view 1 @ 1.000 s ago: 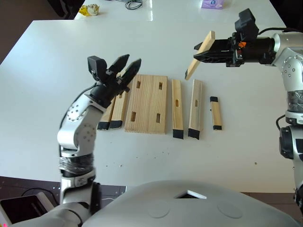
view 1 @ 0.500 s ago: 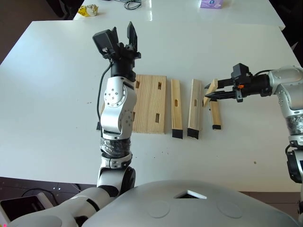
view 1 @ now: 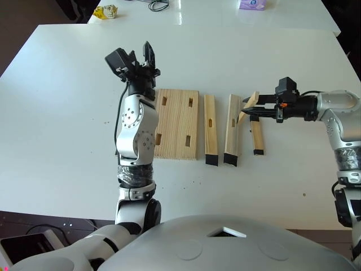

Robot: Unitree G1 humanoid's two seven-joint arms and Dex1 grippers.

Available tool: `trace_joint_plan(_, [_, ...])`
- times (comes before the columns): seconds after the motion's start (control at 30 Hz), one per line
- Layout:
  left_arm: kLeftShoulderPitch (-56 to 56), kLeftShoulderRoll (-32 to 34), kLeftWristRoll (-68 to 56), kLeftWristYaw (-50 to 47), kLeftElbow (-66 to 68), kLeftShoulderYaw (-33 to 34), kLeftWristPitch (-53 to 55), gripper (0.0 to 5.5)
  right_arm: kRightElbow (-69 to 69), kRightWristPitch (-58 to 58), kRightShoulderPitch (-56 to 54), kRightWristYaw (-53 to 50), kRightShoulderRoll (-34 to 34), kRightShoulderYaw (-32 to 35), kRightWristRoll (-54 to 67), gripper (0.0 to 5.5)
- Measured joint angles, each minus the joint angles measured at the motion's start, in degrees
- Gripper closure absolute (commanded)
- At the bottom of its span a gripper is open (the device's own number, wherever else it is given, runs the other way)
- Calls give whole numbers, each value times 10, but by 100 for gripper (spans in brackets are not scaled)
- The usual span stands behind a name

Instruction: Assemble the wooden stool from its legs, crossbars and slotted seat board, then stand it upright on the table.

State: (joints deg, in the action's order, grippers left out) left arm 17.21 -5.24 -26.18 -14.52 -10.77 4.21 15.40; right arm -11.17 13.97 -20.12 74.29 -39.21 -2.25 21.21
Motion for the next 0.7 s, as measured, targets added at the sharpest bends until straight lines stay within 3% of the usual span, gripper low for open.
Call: trace_joint_plan(0.7, [3, 0, -22, 5, 2, -17, 16, 284, 21, 0, 27, -27, 27, 4, 12, 418])
